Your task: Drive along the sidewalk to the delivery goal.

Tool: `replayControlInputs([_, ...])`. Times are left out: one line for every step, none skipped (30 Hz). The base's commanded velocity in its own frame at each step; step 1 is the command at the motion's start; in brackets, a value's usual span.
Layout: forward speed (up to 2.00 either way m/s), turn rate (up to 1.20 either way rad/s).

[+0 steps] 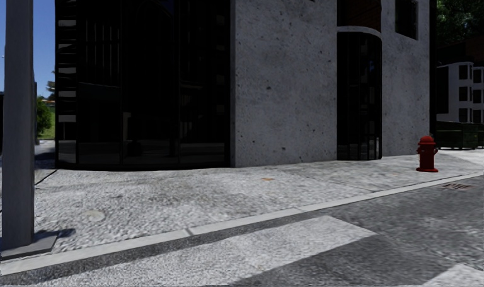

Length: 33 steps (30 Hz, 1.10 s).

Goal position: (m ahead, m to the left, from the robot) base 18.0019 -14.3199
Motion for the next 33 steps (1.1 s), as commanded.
replayControlInputs([2.00,0.00])
replayControlInputs([2.00,0.00])
replayControlInputs([2.00,0.00])
replayControlInputs([2.00,0.00])
replayControlInputs([2.00,0.00])
replayControlInputs([2.00,0.00])
replayControlInputs([2.00,0.00])
replayControlInputs([2.00,0.00])
replayControlInputs([2.00,0.00])
replayControlInputs([2.00,0.00])
replayControlInputs([2.00,0.00])
replayControlInputs([1.95,0.00])
replayControlInputs([1.80,0.00])
replayControlInputs([1.67,0.00])
replayControlInputs([1.51,0.00])
replayControlInputs([1.39,0.00])
replayControlInputs([1.34,0.00])
replayControlInputs([1.34,0.00])
replayControlInputs([1.32,0.00])
replayControlInputs([1.32,0.00])
replayControlInputs([1.32,0.00])
replayControlInputs([1.32,0.00])
replayControlInputs([1.32,-0.09])
replayControlInputs([1.32,-0.23])
replayControlInputs([1.32,-0.26])
replayControlInputs([1.32,-0.27])
replayControlInputs([1.32,-0.27])
replayControlInputs([1.32,-0.27])
replayControlInputs([1.32,-0.28])
replayControlInputs([1.32,-0.28])
replayControlInputs([1.32,-0.28])
replayControlInputs([1.32,-0.29])
replayControlInputs([1.32,-0.30])
